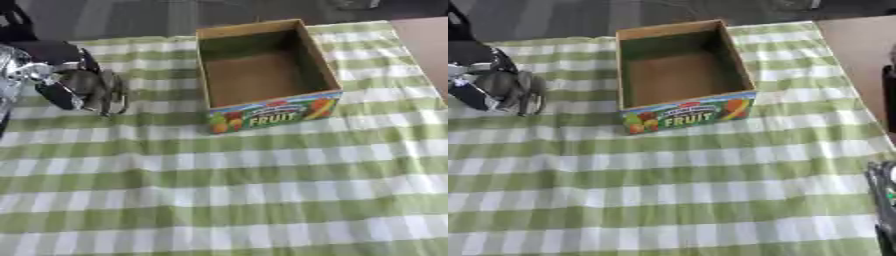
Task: Pick up objects on the table and place them in the box.
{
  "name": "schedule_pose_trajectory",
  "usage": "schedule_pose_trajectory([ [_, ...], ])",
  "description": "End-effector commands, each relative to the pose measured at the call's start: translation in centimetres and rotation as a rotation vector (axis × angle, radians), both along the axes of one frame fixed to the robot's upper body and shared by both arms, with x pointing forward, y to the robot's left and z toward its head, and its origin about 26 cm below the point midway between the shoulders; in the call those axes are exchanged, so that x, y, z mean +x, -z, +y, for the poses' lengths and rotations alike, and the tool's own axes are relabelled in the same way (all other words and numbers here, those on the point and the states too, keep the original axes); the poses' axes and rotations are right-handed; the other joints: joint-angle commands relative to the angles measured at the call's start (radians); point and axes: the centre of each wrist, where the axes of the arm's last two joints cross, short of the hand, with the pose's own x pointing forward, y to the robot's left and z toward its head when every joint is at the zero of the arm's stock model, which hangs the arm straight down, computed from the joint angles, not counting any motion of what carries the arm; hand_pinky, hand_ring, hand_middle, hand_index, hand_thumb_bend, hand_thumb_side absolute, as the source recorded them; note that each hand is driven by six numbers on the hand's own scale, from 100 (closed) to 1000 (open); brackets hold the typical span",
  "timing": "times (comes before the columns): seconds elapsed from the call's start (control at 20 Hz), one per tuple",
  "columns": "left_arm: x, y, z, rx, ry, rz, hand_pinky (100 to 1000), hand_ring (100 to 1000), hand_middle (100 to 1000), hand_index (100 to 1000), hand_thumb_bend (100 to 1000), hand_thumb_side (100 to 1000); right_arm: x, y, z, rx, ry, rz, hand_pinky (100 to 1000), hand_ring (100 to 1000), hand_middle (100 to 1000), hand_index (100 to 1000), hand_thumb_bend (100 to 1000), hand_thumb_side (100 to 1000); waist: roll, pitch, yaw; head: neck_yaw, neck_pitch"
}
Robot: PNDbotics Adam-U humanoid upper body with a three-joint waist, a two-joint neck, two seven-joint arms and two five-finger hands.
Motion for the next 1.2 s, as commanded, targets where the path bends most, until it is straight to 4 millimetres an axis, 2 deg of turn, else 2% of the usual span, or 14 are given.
schedule_pose_trajectory([
  [0.05,-0.7,-2.9,0.6,-0.014,-0.010,-0.073,618,537,568,599,100,325,-0.3,-0.7,-0.1,-0.013,0.001,-0.027,808,630,679,791,100,662,0.001,-0.027,0.002,-0.003,0.006],
  [0.3,-0.9,-3.8,-0.1,-0.078,0.020,-0.115,600,526,569,573,100,318,-0.3,-0.7,-0.1,-0.010,0.002,-0.027,809,631,680,792,100,664,0.001,-0.027,-0.002,-0.008,0.003],
  [0.6,-1.2,-5.8,-2.3,-0.165,0.082,-0.195,587,520,573,557,100,306,-0.3,-0.8,-0.1,-0.011,0.001,-0.031,811,632,680,792,100,664,0.004,-0.027,-0.007,-0.016,-0.001],
  [0.95,-1.5,-8.2,-6.9,-0.247,0.163,-0.344,573,521,579,544,100,299,-0.2,-1.0,0.0,-0.010,-0.007,-0.039,811,631,680,792,100,667,0.007,-0.026,-0.021,-0.005,-0.013],
  [1.2,-1.6,-9.0,-10.7,-0.298,0.189,-0.451,566,520,579,548,100,298,-0.2,-1.1,0.2,-0.007,-0.017,-0.045,810,630,680,792,100,666,0.011,-0.021,-0.036,0.009,-0.021],
])
